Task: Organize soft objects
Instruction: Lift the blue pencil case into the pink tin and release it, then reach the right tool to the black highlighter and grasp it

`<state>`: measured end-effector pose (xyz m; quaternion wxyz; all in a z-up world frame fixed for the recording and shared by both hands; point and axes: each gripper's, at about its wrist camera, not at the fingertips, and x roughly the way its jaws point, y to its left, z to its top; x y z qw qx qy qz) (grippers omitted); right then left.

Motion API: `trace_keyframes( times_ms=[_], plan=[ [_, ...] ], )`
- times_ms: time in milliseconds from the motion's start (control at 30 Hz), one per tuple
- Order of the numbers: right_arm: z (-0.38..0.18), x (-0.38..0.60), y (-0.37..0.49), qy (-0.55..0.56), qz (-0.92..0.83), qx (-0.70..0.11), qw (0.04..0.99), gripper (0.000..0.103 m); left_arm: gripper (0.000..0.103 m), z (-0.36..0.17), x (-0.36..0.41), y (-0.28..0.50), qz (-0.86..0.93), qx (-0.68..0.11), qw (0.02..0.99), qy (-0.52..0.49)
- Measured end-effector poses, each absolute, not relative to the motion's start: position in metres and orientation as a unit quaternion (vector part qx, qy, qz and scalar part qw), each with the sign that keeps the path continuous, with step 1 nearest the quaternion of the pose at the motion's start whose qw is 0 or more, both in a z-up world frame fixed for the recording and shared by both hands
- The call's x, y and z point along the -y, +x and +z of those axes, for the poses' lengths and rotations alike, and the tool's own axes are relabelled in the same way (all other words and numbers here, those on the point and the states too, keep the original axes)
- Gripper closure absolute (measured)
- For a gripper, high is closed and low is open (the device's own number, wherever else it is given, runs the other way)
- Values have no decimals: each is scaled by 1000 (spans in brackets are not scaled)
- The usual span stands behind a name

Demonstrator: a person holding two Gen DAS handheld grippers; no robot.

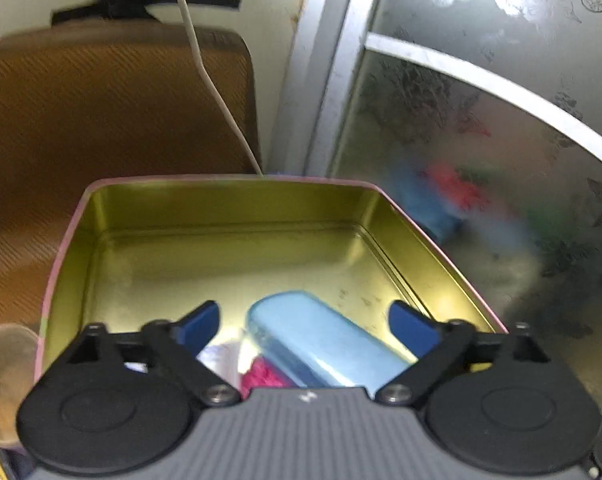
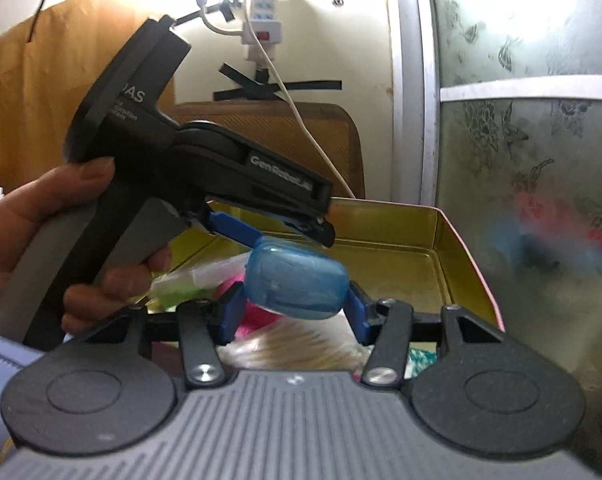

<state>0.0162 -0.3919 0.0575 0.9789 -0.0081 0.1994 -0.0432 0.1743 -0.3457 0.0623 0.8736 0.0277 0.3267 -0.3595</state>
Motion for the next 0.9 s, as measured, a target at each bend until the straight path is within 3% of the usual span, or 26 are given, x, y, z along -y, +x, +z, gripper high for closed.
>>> trace_keyframes(
  times_ms=[200, 433, 633, 900],
  plan=[
    [52, 378, 39, -26, -48, -214, 975, 46, 5, 87, 304, 168, -345, -296, 891, -10],
    [65, 360, 4, 9, -46, -166, 985, 45, 5, 101, 197, 130, -327, -243, 912, -37],
    [70, 312, -22, 6, 9, -135, 991, 45, 6, 63, 90, 100, -237, -243, 940, -27],
    [53, 216, 8, -66, 133, -194, 970, 47, 7, 17, 5, 101, -101, -252, 962, -20]
  ],
)
